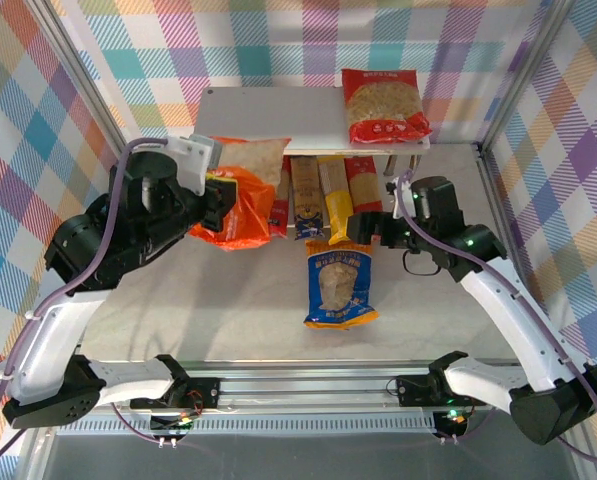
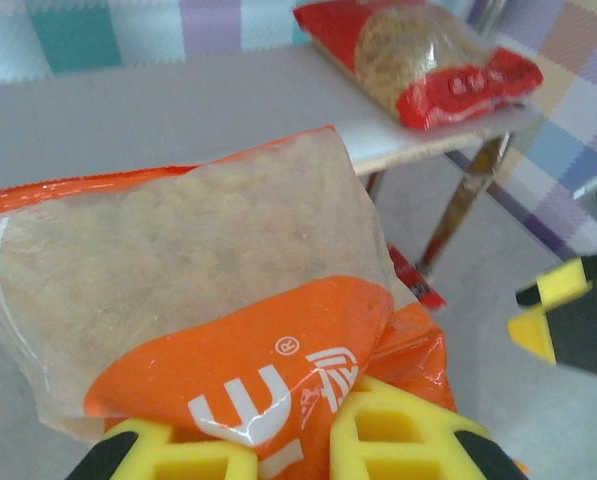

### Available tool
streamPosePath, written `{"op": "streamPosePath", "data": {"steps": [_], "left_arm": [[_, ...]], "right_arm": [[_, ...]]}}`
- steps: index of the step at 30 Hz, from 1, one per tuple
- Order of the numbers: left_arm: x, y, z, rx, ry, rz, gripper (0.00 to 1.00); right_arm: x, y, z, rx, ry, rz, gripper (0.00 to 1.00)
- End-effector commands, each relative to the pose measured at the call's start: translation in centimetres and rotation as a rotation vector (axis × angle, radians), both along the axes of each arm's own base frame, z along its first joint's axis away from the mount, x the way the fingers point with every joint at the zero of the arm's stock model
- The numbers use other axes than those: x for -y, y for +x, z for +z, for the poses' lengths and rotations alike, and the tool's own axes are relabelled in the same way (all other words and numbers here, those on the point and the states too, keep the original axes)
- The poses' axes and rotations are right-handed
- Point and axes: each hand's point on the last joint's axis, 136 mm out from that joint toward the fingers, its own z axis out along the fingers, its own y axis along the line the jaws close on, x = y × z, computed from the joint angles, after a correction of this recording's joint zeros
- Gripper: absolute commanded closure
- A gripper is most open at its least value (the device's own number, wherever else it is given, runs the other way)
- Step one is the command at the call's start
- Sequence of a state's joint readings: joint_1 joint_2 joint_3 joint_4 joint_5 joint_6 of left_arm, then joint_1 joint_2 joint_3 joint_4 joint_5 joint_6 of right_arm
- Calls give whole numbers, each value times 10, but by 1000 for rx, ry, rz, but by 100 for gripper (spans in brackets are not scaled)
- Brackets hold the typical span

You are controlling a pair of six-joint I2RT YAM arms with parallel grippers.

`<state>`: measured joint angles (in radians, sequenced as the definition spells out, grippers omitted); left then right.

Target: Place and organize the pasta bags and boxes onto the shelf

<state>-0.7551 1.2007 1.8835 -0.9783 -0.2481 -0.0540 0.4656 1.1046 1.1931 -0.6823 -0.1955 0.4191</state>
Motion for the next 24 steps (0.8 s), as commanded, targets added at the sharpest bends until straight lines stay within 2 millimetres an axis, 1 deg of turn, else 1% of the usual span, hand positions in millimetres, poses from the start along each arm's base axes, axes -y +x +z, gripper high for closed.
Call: {"op": "streamPosePath", "data": {"steps": [1,6,11,13,18,22,24], "left_arm": [[-8,19,79,275,-101,76,100],[-3,50,98,344,-84,134,100],[-13,86,108,334,-91,191,99],[-16,104,106,314,-96,205,99],[-27,139,102,291,-119,225,99],[-30,160,96,274,-142,207,99],[-28,166,93,266,-154,189,98]], "right_arm": [[-14,2,-2,-4,8,17,3],[-36,-1,-8,-16,-20,76,3],[-52,-3,-10,-19,-44,120,3],[-54,-2,-9,-14,-51,123,3],[-55,-2,-5,-3,-55,126,3],[-55,-1,-7,-4,-66,123,3],[-55,-1,-8,-8,-67,121,3]]}}
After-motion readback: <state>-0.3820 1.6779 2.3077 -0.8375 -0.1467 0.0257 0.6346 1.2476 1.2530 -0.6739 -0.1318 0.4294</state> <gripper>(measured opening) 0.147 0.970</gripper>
